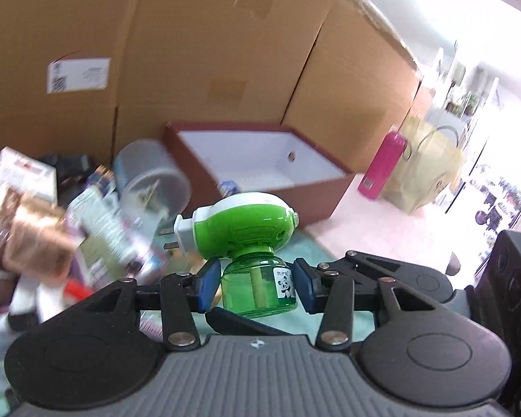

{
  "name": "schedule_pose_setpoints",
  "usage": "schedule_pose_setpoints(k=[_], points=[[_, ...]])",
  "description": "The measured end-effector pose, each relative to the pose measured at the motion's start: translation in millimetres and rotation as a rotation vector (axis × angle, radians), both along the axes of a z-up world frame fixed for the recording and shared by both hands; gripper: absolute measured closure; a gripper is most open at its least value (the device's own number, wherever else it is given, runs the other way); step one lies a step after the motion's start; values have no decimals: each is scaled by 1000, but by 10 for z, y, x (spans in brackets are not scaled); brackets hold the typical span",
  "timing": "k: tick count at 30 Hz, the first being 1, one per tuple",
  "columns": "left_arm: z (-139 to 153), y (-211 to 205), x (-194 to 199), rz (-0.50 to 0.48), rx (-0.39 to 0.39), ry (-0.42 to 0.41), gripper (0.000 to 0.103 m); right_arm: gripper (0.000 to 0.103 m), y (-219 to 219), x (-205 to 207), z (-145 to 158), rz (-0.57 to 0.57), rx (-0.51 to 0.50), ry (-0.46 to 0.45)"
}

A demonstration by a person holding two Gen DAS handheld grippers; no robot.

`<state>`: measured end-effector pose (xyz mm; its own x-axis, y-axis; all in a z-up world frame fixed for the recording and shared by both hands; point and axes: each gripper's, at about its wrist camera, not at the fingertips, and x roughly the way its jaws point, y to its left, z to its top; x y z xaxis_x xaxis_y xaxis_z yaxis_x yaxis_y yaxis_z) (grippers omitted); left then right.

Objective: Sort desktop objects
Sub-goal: 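Lift the green repellent with the left gripper away from the pile, then carry the green repellent over the maroon box and open the left gripper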

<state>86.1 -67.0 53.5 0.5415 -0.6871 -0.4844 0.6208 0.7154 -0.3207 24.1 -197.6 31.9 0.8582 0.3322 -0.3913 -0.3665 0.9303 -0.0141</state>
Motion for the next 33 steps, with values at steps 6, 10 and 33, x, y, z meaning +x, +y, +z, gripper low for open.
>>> schedule_pose_setpoints(k=[6, 10, 33], points=[[181, -480, 428, -22, -60, -16, 55, 53, -414, 405, 241, -70, -44, -55], [188, -785, 774, -35, -95, 39, 55, 53, -664, 727, 287, -106, -82, -59], [-358, -1615, 1979, -1, -26, 288, 35, 51, -1622, 2364, -127, -182, 41, 325]])
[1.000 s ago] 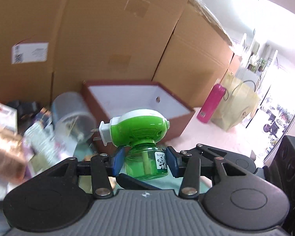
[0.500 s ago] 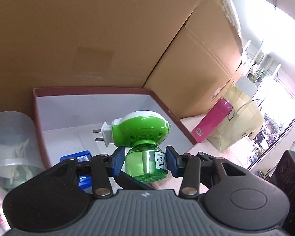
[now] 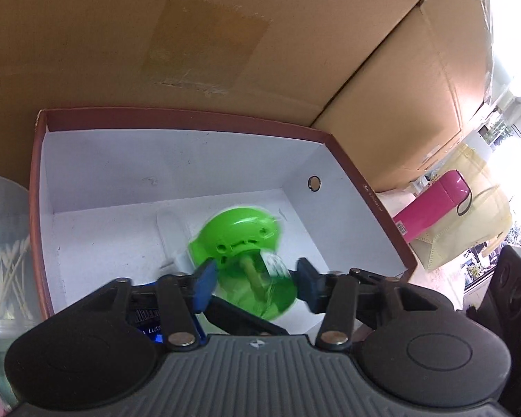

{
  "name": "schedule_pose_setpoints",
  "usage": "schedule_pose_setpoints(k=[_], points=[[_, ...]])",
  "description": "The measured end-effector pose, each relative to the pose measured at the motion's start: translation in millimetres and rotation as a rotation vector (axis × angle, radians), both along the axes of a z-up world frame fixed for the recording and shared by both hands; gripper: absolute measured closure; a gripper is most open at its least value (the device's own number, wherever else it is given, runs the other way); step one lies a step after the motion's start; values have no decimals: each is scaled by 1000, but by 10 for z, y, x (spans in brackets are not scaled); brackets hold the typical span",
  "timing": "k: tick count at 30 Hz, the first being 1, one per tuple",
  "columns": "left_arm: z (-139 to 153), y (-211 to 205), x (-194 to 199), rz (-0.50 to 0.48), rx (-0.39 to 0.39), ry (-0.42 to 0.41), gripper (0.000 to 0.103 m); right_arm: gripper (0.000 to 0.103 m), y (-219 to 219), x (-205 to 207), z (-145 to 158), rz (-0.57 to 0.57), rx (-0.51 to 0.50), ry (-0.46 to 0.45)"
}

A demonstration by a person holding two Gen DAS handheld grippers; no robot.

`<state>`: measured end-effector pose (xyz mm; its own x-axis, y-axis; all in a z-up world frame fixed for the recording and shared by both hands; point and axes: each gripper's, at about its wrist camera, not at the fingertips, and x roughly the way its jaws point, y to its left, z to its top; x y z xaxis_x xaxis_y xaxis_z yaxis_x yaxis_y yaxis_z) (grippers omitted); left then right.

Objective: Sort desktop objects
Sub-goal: 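Carry the green repellent over the maroon box and open the left gripper, then withdraw the left gripper from the box back toward the pile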

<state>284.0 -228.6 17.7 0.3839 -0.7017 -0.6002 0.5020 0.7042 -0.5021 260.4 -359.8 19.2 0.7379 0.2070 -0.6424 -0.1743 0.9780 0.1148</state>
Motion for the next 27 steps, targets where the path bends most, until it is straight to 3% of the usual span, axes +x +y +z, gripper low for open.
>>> schedule_pose_setpoints(k=[1, 3, 6, 9, 13, 16, 22, 27], points=[[7, -1, -8, -13, -6, -2, 22, 46, -10, 22, -10, -8, -8, 0], [19, 4, -40, -63, -29, -3, 12, 36, -32, 36, -17, -22, -20, -5], [19, 2, -83, -101, -43, -3, 11, 30, -47, -6, -1, -24, -29, -37], [39, 51, -146, -113, -70, -7, 11, 14, -48, -61, 25, -49, -47, -57], [132, 152, -308, -117, -87, -25, 11, 14, 43, -247, 56, -58, -88, -90], [228, 262, -548, -117, -87, -98, 11, 13, 53, -505, 160, -61, -93, -115], [379, 696, -1007, -55, -88, -139, 10, 12, 342, -895, 336, -34, -99, -168], [453, 1124, -1500, 22, -40, -235, 10, 11, 589, -1285, 459, -12, -82, -207]])
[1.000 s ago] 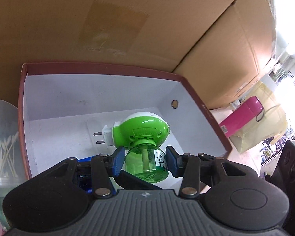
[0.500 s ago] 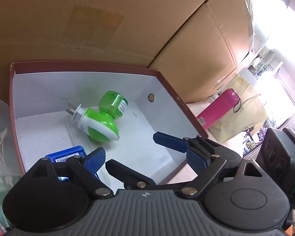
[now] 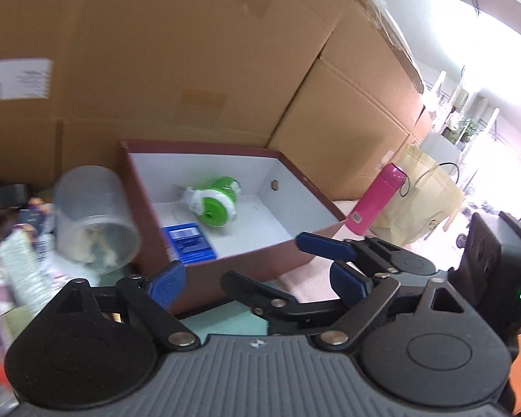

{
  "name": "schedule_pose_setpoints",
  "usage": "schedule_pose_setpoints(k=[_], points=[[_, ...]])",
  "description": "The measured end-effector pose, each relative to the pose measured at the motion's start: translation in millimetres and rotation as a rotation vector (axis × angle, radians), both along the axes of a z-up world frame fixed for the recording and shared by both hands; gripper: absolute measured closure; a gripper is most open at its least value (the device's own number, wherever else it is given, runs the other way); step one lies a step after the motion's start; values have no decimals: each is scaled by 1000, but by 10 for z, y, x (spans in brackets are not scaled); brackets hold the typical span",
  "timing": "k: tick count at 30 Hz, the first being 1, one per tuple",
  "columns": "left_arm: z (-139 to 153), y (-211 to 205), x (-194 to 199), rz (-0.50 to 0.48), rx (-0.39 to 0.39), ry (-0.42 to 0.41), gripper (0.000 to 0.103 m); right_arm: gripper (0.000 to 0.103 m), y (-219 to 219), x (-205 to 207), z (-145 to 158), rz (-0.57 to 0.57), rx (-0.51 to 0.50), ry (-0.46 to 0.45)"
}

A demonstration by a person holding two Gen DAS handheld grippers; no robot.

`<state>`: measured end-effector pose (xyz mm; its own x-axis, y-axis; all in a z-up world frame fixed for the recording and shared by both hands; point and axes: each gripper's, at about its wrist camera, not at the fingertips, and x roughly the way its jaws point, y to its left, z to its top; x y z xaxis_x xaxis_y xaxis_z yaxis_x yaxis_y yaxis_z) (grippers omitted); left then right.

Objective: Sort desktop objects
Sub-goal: 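Withdraw the left gripper from the box back toward the pile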

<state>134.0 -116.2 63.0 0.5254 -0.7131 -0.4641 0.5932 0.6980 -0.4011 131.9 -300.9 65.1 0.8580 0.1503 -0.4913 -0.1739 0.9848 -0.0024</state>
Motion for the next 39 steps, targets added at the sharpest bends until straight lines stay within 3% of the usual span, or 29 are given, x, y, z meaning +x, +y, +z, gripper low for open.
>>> schedule_pose_setpoints(k=[3, 10, 14, 21, 26, 30, 34, 39], points=[[-17, 313, -294, 43, 11, -47, 10, 9, 293, -252, 15, 36, -4, -25], [-46, 979, -811, 150, -3, -38, 10, 9, 894, -747, -8, 166, 22, -58], [-82, 1283, -1065, 240, 36, -80, 10, 9, 1257, -878, -58, 239, 11, -59], [-125, 2026, -1452, 433, 38, -59, 10, 9, 1987, -944, -175, 399, 42, -37], [-23, 2434, -1857, 540, 109, -75, 10, 9, 2541, -1116, -217, 534, 61, -45], [98, 2590, -2107, 578, 230, -71, 10, 9, 2853, -1306, -224, 619, 58, -57], [135, 2735, -2294, 602, 332, -64, 10, 9, 2933, -1368, -258, 606, 63, -49], [-59, 2731, -2298, 604, 279, -59, 9, 9, 2759, -1292, -331, 514, 111, -19]])
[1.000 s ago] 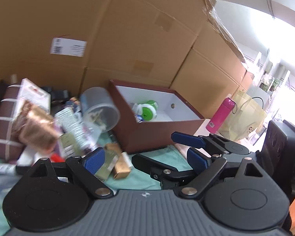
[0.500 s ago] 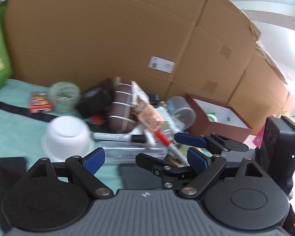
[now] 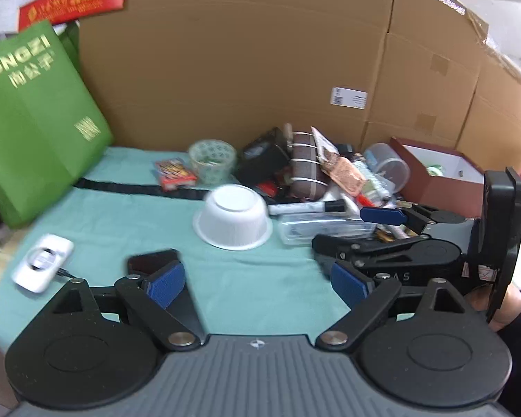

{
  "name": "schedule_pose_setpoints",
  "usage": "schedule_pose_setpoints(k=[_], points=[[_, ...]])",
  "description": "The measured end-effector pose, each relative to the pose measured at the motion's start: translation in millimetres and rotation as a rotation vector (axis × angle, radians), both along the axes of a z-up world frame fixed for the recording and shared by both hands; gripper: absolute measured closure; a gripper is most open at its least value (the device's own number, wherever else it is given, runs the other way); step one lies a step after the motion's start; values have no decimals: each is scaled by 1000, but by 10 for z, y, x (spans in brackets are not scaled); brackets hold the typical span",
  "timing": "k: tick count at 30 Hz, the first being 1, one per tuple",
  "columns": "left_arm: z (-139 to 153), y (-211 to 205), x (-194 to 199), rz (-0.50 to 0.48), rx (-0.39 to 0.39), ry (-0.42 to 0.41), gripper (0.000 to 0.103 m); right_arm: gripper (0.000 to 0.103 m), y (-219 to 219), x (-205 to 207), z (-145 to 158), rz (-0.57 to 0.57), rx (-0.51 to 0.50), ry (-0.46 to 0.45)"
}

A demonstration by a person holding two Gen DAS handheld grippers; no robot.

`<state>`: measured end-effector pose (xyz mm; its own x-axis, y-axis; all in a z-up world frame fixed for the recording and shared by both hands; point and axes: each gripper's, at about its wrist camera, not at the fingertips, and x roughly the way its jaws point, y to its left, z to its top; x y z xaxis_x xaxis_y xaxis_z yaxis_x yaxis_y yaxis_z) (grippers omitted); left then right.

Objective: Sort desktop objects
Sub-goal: 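Withdraw the left gripper from the box back toward the pile, then close the left gripper on the edge of the black phone case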

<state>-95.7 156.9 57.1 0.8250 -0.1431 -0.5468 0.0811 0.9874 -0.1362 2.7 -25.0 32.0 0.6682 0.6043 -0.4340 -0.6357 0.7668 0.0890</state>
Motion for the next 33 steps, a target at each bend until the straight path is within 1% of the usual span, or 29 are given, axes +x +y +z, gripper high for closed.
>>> schedule_pose_setpoints(k=[3, 6, 12, 14, 16, 17, 18, 20, 21, 22, 24, 26, 28, 30, 32, 33], points=[[-240, -176, 176, -28, -52, 8, 9, 9, -274, 21, -75, -41, 2, 0], [-450, -330, 391, -46, -107, 30, 9, 9, -527, 6, -138, -113, -15, -6], [-675, -418, 684, -49, -228, 75, 9, 9, -1049, 83, -374, -254, -7, 52], [-724, -473, 747, -63, -247, 78, 9, 9, -1162, 105, -478, -283, 3, 72], [-782, -542, 845, -74, -243, 81, 9, 12, -1223, 137, -569, -304, 18, 94], [-806, -572, 887, -77, -241, 84, 10, 15, -1242, 156, -605, -316, 27, 105], [-828, -602, 943, -81, -243, 90, 11, 21, -1251, 178, -636, -322, 32, 117], [-877, -645, 1047, -91, -252, 110, 13, 29, -1253, 207, -684, -333, 34, 133], [-900, -659, 1096, -93, -256, 117, 17, 37, -1254, 220, -703, -336, 31, 136], [-920, -673, 1141, -90, -256, 125, 25, 42, -1254, 232, -718, -340, 28, 140], [-945, -696, 1217, -76, -245, 132, 33, 49, -1256, 272, -748, -348, 27, 154], [-942, -719, 1255, -72, -222, 120, 37, 54, -1290, 322, -759, -348, 51, 186], [-946, -734, 1297, -69, -206, 128, 44, 64, -1311, 349, -750, -348, 64, 198], [-939, -765, 1316, -76, -191, 127, 48, 66, -1306, 385, -751, -347, 67, 212], [-940, -809, 1346, -86, -172, 132, 49, 67, -1281, 418, -753, -340, 59, 212], [-935, -843, 1358, -81, -144, 131, 55, 72, -1263, 431, -750, -344, 49, 208]])
